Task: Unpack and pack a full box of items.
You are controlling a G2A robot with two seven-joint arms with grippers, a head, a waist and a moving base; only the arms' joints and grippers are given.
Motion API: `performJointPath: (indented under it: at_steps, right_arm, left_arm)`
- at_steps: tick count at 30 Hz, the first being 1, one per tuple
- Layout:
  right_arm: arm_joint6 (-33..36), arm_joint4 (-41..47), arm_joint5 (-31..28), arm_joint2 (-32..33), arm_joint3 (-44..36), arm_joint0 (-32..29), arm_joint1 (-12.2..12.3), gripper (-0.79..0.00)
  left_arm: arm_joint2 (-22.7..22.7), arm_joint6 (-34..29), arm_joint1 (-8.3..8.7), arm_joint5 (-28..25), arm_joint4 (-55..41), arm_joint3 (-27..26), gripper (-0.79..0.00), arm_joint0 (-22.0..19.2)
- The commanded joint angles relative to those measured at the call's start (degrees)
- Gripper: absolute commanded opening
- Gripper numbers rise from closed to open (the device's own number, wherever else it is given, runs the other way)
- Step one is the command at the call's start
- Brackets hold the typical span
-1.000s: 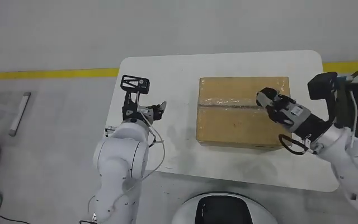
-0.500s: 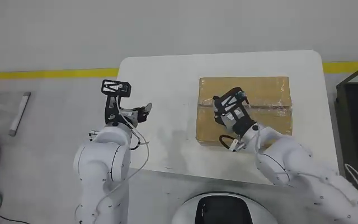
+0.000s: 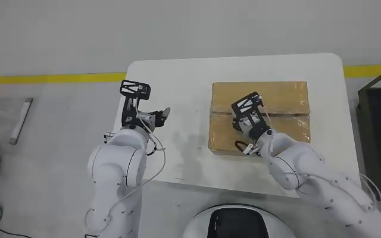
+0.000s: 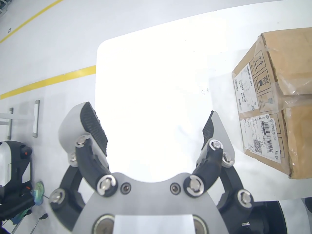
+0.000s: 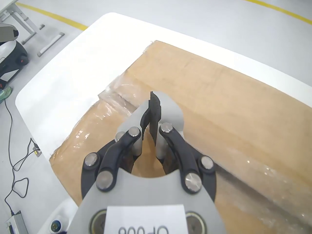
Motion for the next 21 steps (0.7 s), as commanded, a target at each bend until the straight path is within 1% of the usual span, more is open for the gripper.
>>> performJointPath:
  at_steps: [1, 9, 14, 21]
  right_arm:
    - [0.1, 0.0, -0.4, 1.1, -0.3, -0.9, 0.0, -0.785]
    - [1.3, 5.4, -1.4, 8.0, -5.0, -5.3, 0.4, -0.785]
    - [0.8, 6.8, -2.7, 11.2, -7.3, -6.8, 0.5, -0.785]
    - [1.2, 4.0, -1.9, 11.5, -3.3, -6.2, 0.1, -0.785]
  left_arm:
    - [0.5, 0.0, -0.01, 0.1, 0.1, 0.2, 0.0, -0.2]
    - [2.6, 0.2, -0.12, 0.7, 0.2, 1.2, 0.0, -1.6]
    - [4.0, 0.2, -0.23, 1.2, 0.4, 2.0, 0.0, -2.4]
    - [5.2, 0.2, -0.35, 1.6, 0.6, 2.6, 0.0, -3.4]
